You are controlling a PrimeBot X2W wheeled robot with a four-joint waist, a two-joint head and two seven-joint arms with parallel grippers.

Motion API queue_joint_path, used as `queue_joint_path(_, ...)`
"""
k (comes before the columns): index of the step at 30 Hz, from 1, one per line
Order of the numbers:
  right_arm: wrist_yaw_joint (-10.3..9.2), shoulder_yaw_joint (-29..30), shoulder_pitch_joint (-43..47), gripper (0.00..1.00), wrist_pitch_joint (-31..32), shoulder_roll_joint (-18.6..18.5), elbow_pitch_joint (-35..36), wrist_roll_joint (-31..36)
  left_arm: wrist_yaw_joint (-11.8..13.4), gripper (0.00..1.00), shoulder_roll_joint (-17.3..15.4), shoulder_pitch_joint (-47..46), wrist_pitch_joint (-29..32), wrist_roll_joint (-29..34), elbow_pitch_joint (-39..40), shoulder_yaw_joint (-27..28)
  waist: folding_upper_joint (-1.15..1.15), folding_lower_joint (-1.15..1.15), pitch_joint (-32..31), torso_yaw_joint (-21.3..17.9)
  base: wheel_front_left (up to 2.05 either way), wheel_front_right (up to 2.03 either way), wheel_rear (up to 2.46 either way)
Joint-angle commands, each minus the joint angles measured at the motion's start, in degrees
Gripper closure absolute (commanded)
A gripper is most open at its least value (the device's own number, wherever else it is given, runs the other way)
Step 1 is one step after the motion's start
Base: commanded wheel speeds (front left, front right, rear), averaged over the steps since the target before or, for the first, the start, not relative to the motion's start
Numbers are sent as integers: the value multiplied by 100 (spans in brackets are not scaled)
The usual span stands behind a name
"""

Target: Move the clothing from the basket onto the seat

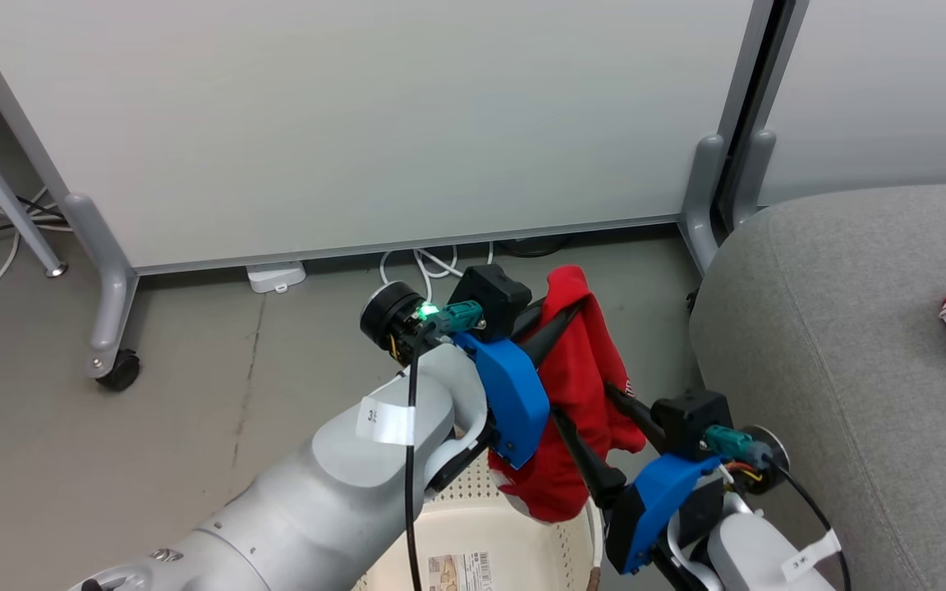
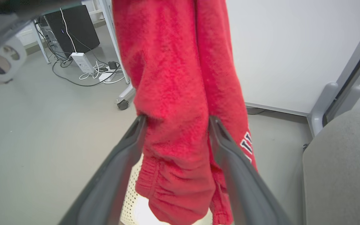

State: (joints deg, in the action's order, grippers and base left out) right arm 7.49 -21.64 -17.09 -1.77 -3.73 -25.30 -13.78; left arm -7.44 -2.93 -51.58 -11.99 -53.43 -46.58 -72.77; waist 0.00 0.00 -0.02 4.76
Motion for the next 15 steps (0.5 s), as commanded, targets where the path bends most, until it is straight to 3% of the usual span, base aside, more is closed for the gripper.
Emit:
queue_joint_path(1,1,-26,-143,0,-48,-34,-94,-46,-3,100,5,-74,-40,16,17,0,0,0,8,9,0,0,0)
queue_joint_path(15,1,-1043,-1338,0,-416,19,-1537,-651,-3,100,5,-2,32,23,159,-50,0,0,30,6,0,0,0)
